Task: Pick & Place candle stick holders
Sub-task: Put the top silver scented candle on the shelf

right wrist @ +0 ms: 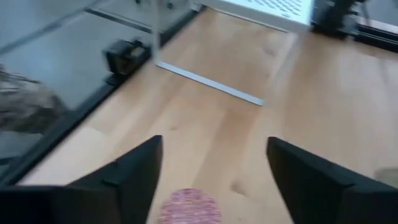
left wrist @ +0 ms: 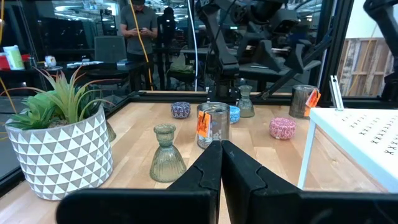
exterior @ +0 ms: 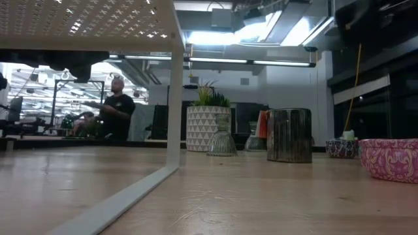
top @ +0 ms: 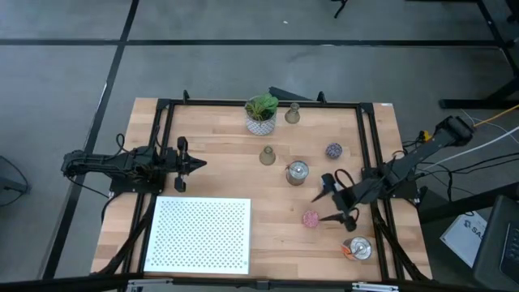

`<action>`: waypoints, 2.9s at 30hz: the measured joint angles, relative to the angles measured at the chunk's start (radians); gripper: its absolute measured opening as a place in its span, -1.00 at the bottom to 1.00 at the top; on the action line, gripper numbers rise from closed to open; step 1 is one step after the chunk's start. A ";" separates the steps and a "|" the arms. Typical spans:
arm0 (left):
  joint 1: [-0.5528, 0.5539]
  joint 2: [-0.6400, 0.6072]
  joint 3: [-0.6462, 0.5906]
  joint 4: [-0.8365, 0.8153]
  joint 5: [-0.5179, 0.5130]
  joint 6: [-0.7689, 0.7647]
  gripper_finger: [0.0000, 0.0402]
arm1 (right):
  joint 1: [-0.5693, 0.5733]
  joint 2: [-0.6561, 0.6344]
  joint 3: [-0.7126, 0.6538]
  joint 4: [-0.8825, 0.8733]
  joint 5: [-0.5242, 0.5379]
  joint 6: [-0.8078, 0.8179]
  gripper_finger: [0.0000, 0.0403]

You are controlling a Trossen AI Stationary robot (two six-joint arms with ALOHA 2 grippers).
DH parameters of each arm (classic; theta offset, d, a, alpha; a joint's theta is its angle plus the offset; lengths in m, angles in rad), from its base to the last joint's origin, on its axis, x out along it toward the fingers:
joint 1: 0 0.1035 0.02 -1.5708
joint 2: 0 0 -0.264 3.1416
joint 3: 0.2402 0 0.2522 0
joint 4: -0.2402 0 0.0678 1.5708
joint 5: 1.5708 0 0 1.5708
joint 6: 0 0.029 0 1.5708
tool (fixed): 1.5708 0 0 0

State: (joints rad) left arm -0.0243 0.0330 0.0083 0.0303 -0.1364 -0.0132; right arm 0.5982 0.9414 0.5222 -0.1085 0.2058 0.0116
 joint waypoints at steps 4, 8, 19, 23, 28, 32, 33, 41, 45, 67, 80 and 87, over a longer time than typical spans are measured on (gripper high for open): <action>0.000 0.000 0.000 0.000 0.000 0.000 -0.98 | -0.029 0.049 0.019 -0.001 0.100 0.000 0.85; 0.000 0.000 0.000 0.000 0.000 0.000 -0.98 | -0.041 0.069 0.019 -0.026 0.258 0.000 0.96; 0.000 0.000 0.000 0.000 0.000 0.000 -0.98 | -0.069 0.069 0.019 -0.069 0.340 0.143 0.98; 0.000 0.000 0.000 0.000 0.000 0.000 -0.98 | -0.140 0.068 0.018 -0.069 0.334 0.190 0.98; 0.000 0.000 0.000 0.000 0.000 0.000 -0.98 | -0.248 0.068 0.003 -0.085 0.310 0.182 0.98; 0.000 0.000 0.000 0.000 0.000 0.000 -0.98 | -0.338 0.080 0.002 -0.081 0.247 0.187 0.98; 0.000 0.000 0.000 0.000 0.000 0.000 -0.98 | -0.361 0.082 0.002 -0.077 0.223 0.188 0.98; 0.000 0.000 0.000 0.000 0.000 0.000 -0.98 | -0.462 0.142 0.001 -0.057 0.098 0.164 0.98; 0.000 0.000 0.000 0.000 0.000 0.000 -0.98 | -0.489 0.203 0.001 0.015 0.098 0.164 0.98; 0.000 0.000 0.000 0.000 0.000 0.000 -0.98 | -0.519 0.393 0.000 0.116 0.018 0.163 0.98; 0.000 0.000 0.000 0.000 0.000 0.000 -0.98 | -0.518 0.455 0.000 0.128 0.029 0.138 0.96; 0.000 0.000 0.000 0.000 0.000 0.000 -0.98 | -0.518 0.474 0.003 0.150 0.035 0.139 0.78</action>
State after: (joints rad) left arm -0.0244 0.0327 0.0084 0.0303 -0.1364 -0.0132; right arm 0.0803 1.4155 0.5247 0.0416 0.2411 0.1505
